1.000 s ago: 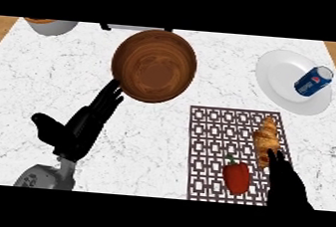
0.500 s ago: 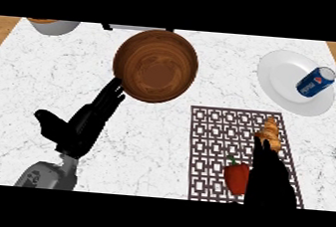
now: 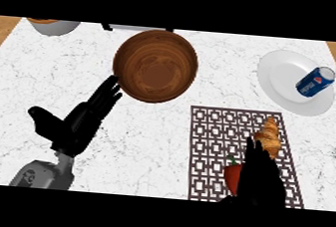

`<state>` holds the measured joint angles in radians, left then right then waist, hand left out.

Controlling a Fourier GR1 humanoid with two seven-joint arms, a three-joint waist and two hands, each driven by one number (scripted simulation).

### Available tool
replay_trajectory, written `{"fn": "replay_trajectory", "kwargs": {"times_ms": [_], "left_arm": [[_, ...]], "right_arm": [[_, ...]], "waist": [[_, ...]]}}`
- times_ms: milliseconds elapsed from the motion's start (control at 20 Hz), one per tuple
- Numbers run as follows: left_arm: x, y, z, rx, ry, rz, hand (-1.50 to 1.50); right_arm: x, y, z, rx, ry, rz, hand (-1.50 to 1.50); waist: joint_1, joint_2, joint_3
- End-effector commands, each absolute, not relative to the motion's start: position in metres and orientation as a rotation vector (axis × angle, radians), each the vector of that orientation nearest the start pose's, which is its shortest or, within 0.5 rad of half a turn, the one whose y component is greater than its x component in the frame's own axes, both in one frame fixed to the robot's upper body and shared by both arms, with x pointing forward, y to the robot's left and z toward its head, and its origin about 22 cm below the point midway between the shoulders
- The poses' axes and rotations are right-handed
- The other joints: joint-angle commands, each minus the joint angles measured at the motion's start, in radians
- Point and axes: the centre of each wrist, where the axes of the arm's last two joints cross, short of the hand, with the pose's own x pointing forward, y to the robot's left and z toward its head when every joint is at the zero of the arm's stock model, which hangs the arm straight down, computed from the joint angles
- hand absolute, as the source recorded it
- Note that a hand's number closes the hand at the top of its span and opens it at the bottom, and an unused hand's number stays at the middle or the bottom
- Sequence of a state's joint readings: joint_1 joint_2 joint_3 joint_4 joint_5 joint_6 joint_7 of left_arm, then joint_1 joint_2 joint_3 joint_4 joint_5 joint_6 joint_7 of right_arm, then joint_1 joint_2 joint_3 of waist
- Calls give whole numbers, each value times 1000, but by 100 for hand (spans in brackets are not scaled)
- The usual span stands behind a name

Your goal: Pick the bell pepper from the placemat and place it in the bowl

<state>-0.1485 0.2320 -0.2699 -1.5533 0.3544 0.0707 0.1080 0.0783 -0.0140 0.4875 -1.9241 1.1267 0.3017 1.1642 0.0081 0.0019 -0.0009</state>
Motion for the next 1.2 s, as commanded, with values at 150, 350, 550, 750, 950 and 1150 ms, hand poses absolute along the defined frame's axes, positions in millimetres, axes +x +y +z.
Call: {"fn": "replay_trajectory", "kwargs": {"times_ms": [150, 350, 550, 750, 950, 1150], "left_arm": [[265, 216, 42, -285, -1485, -151, 0], [270, 209, 24, -269, -1476, -114, 0], [276, 199, 37, -257, -1479, -112, 0], [271, 192, 28, -229, -1492, -136, 0], [269, 205, 21, -264, -1477, -142, 0], [276, 200, 30, -270, -1491, -138, 0]], "right_arm": [[204, -120, 69, -1041, -504, 702, -150], [204, -112, 47, -1045, -494, 729, -150], [199, -115, 51, -1048, -515, 698, -150], [220, -128, 31, -1053, -491, 697, -150], [214, -141, 23, -1069, -499, 689, -150], [213, -119, 35, -1061, -512, 675, -150]], "waist": [[0, -3, 0], [-7, -1, 0], [-11, -3, 1], [-7, -1, 1], [-10, -2, 1], [-9, -2, 1]]}}
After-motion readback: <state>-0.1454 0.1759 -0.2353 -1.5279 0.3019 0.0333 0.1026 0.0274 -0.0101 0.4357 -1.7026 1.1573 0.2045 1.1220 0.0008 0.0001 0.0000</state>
